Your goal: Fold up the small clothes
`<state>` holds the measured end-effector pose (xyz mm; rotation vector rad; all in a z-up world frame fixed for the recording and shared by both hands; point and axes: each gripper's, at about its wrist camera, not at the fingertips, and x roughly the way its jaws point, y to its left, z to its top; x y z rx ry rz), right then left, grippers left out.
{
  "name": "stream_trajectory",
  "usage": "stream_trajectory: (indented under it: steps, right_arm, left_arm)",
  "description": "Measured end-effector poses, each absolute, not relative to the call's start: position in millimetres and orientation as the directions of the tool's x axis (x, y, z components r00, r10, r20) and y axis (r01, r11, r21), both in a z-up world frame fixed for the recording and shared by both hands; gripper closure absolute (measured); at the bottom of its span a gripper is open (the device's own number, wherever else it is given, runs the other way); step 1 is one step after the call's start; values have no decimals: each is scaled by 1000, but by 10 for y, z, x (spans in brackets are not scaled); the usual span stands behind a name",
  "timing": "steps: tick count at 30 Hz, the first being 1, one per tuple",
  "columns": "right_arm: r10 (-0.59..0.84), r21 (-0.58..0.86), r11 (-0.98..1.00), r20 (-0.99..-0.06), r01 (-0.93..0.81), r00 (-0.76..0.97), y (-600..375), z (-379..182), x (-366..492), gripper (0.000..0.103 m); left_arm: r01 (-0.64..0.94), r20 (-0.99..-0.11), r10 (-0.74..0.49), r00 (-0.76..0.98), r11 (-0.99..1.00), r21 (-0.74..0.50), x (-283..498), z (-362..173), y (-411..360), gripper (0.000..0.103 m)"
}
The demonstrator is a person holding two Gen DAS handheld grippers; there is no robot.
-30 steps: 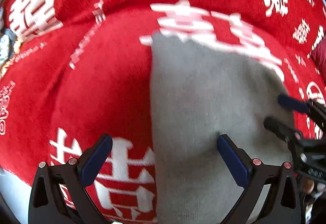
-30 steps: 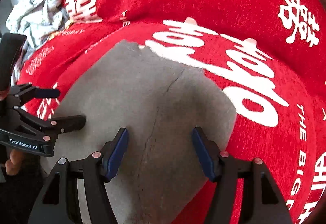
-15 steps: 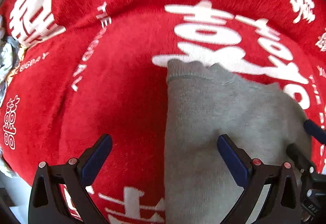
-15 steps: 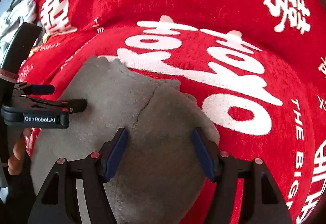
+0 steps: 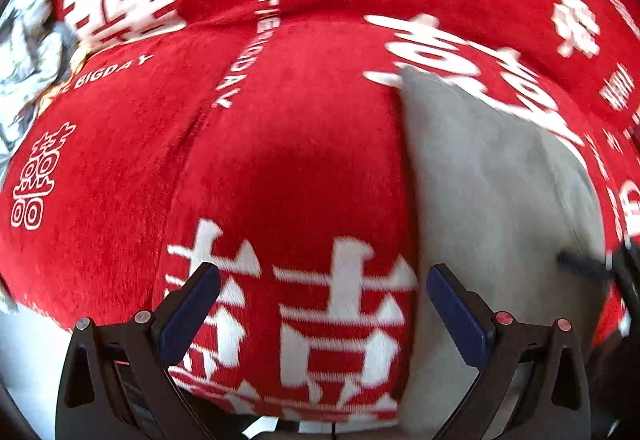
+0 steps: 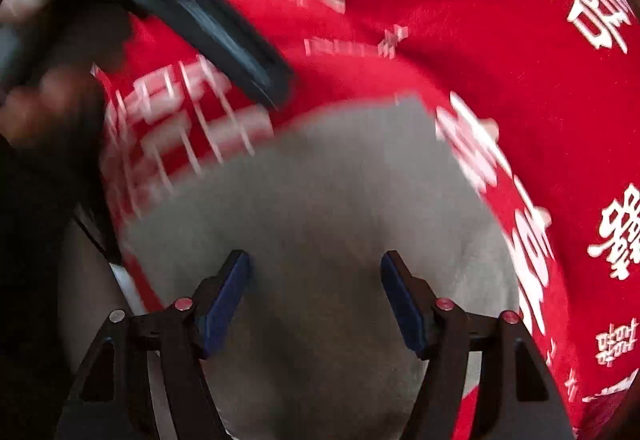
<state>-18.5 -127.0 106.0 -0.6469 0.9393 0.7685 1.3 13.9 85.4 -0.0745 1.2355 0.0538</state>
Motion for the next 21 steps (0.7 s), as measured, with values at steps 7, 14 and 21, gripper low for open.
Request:
stream_trajectory:
  steps: [7, 14, 21]
  right_arm:
    - [174, -169, 654, -915, -737, 364, -2061, 987, -338, 23]
    - [284, -84, 724, -868, -685, 407, -2048, 1346, -358, 23]
    - [333, -37, 706, -863, -707, 379, -1549, 1223, -118, 22]
  left_arm:
    - [40, -939, 5, 345, 999, 20, -153, 845, -208, 0]
    - [85, -921, -42, 388, 996, -9, -48, 1019, -480, 0]
    - [134, -927, -23, 374, 991, 29, 161, 927, -827, 0]
